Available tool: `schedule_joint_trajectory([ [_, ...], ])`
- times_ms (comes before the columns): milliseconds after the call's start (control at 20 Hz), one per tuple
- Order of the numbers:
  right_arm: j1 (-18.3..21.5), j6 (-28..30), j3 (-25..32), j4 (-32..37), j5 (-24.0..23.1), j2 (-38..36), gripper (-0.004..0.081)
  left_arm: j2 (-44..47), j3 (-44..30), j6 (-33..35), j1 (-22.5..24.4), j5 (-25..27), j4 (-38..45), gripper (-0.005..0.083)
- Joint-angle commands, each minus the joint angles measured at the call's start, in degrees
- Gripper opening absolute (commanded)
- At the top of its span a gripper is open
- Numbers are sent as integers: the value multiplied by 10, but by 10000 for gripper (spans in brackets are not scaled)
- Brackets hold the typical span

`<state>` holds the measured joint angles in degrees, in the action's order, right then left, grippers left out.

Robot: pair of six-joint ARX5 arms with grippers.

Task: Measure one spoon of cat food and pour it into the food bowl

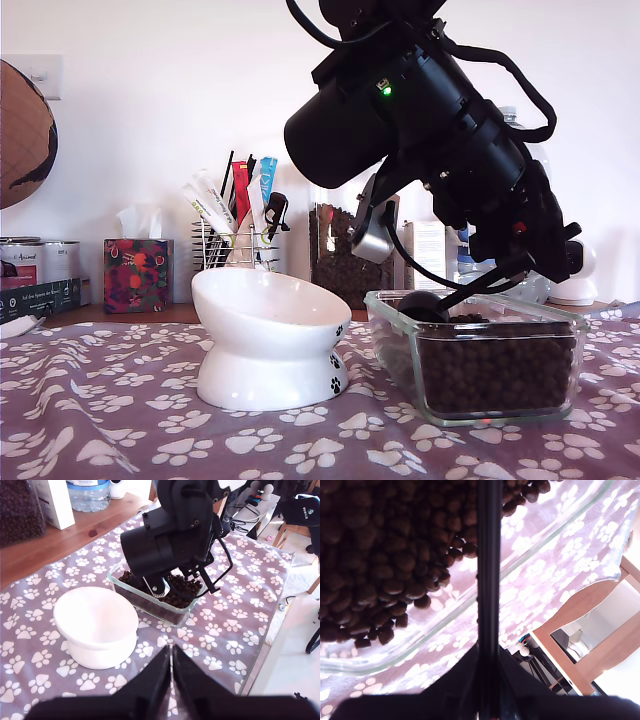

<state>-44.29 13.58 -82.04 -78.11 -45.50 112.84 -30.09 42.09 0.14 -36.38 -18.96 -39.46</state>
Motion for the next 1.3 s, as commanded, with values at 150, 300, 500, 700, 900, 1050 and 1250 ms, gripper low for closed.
schedule_joint_trajectory([
  [150,-3,17,2,-6,3,9,-13,2,-7,-3,-1,0,1,-22],
  [300,-3,30,3,-7,4,9,-13,2,-7,-2,-1,0,2,-22],
  [500,4,31,13,-7,23,9,-13,2,-7,-1,-1,0,1,-22],
  [700,17,27,24,-7,51,9,-13,2,-7,-1,-1,0,5,-22],
  [900,29,28,26,-8,83,7,-13,2,-7,-1,-1,7,5,-22],
  [1050,33,27,26,-8,130,5,-13,2,-7,-1,-1,15,5,-22],
  [1250,56,14,26,-8,188,5,-13,1,-7,-1,-1,15,8,-22],
])
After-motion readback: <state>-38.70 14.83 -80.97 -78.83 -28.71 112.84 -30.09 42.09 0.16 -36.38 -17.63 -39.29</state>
